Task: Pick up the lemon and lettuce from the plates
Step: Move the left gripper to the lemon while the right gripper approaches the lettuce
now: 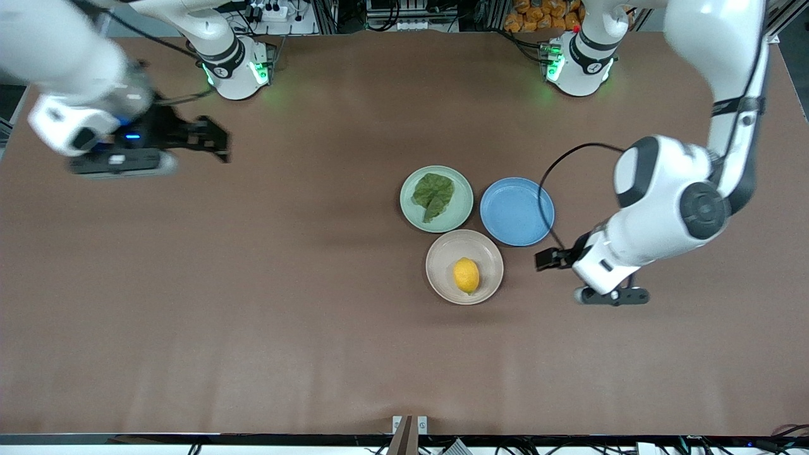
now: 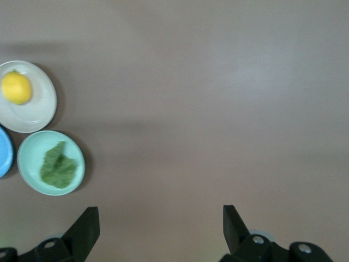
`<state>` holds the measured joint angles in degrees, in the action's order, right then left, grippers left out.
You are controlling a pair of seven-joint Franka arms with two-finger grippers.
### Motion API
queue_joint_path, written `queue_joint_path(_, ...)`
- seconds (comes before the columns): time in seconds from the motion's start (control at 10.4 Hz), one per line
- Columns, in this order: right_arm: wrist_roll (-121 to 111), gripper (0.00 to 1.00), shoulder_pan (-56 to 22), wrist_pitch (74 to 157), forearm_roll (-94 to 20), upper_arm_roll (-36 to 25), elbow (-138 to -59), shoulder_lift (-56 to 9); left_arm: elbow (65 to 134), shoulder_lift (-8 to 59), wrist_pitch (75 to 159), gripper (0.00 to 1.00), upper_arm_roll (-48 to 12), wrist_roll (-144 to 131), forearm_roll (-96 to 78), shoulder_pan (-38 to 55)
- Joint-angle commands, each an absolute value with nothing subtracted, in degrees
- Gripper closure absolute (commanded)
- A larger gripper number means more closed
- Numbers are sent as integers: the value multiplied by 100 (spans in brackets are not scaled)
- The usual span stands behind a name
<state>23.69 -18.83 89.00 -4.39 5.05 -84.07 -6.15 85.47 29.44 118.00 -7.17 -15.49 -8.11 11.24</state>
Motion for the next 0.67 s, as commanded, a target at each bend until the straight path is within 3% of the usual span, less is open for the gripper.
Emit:
queue_joint_path(0.0,3450,0,-2345,9402,-440,895,-8638,-799,8174,3513,12354,0,-633,-2011,-879,1396)
queue_joint_path(0.38,4333,0,-3102,9756,-378,897,-8701,-1055,8183,4094,13542,0,-624,-2713,-879,1809)
queue_joint_path(0.58,4481,0,-3225,10009,-378,844,-8710,-1177,8235,4210,13553,0,-624,-2944,-765,2056)
